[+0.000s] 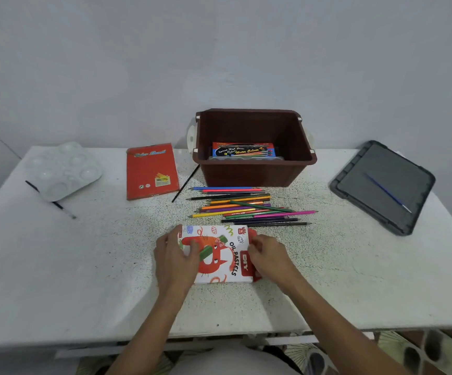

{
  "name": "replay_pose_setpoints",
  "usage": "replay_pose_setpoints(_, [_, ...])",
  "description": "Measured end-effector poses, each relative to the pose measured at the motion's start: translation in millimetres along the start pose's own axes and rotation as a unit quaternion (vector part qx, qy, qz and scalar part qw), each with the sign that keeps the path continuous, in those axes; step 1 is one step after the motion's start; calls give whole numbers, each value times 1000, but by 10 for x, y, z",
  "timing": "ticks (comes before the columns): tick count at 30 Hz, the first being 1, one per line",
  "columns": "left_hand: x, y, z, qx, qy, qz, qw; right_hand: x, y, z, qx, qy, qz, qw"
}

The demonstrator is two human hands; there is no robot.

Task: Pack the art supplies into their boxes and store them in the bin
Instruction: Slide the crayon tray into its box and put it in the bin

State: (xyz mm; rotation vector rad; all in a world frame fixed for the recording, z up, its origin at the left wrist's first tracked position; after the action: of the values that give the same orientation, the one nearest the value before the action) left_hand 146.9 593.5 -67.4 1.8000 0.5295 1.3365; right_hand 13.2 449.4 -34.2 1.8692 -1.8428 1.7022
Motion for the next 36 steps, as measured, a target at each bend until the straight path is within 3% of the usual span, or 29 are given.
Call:
replay_pose_setpoints(3, [-5,45,-30,35,-14,7,999,-82,-2,-85,-13,-11,29,999])
replay_pose_setpoints(9, [55,57,-55,27,-43,-13,999,-129,-29,-112,-29,11,45,999])
replay_pose_setpoints(16, [104,101,-124,30,-93,74,992,-195,-20,-76,-18,-3,9,1000])
replay_pose_setpoints(22, [238,281,-160,-3,-141,10,990,140,-15,-182,-38,-5,67,997])
replay_pose_setpoints(36, [293,1474,141,-145,-67,-109,981,1494,-393,-131,35,153,148,976])
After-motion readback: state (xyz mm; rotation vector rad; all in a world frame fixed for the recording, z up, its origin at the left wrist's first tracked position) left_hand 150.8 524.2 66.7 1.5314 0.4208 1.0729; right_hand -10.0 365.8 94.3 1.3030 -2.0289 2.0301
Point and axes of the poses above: each hand's wrist, its own z-axis towards the middle knuckle, its own x-axis out of the back of the hand, y = z × x, the point moved 1 cm from there along z, towards the middle knuckle, and after that the axes turned 7 degrees about -z, right-handed, at the moved point
